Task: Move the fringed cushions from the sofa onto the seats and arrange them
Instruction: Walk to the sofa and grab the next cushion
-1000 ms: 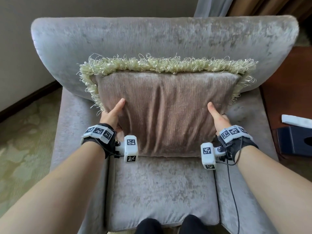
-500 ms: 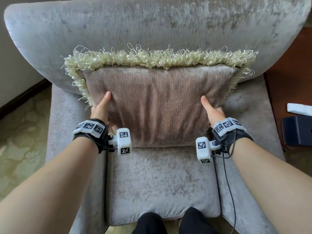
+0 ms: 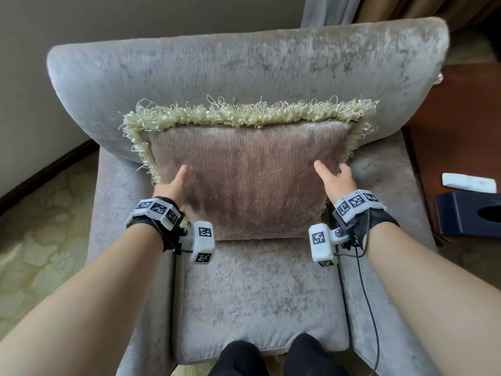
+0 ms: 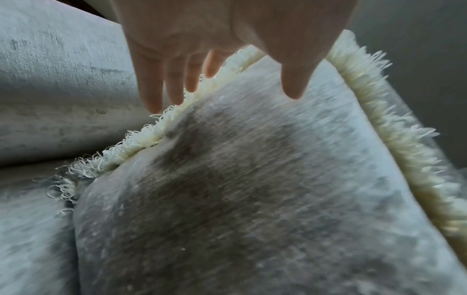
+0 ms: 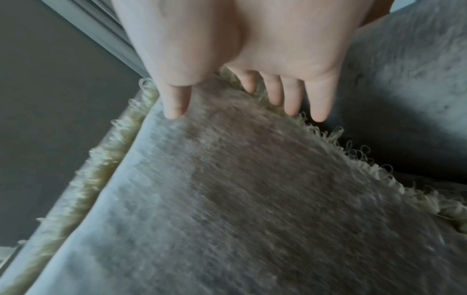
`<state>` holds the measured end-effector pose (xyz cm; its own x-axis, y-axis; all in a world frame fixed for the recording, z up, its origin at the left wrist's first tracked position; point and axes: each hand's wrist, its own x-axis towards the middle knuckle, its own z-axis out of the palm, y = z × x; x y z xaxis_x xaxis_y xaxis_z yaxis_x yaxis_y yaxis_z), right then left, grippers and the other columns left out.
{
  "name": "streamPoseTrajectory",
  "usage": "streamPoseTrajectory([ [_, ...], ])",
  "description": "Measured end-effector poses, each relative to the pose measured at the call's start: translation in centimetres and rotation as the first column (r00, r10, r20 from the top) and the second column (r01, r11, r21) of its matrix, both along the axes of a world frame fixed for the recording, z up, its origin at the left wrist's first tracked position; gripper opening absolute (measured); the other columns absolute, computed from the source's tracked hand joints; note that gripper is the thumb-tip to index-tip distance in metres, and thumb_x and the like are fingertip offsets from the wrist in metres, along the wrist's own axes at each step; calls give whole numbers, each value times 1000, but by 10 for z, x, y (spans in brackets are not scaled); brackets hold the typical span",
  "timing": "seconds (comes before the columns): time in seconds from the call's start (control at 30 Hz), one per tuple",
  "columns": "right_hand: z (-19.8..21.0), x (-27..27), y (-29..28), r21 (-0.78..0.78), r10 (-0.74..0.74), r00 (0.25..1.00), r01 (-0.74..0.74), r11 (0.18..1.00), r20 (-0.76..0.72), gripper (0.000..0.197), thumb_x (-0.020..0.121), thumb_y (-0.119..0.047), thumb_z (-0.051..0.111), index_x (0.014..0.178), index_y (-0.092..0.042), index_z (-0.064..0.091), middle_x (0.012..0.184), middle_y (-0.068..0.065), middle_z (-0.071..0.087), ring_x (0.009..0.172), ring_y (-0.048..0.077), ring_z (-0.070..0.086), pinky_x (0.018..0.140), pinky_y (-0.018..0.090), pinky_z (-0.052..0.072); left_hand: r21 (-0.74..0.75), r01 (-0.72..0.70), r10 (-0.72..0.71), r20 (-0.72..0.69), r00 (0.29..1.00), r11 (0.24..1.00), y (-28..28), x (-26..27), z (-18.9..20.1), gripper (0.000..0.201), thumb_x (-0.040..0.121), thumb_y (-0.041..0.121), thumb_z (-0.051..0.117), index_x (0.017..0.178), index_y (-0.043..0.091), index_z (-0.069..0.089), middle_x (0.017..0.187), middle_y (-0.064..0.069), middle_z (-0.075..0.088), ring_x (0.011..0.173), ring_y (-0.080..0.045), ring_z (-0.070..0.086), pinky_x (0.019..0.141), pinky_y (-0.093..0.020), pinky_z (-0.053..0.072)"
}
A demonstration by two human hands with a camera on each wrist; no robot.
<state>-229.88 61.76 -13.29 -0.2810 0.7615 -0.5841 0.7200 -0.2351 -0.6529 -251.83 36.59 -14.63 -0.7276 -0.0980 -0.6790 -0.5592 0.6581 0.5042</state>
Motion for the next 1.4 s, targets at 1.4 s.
streamPoseTrajectory([
  [1.4,385,313,-135,682,-166,985,92,725,44,34,88,-37,63,118,-23,63,108,-7,63,100,14,60,89,29,47,-489,872,-825,-479,-298,-31,110,289,390,54,104,47,57,147,14,57,148,-11,61,135,-31,58,105,-35,46],
])
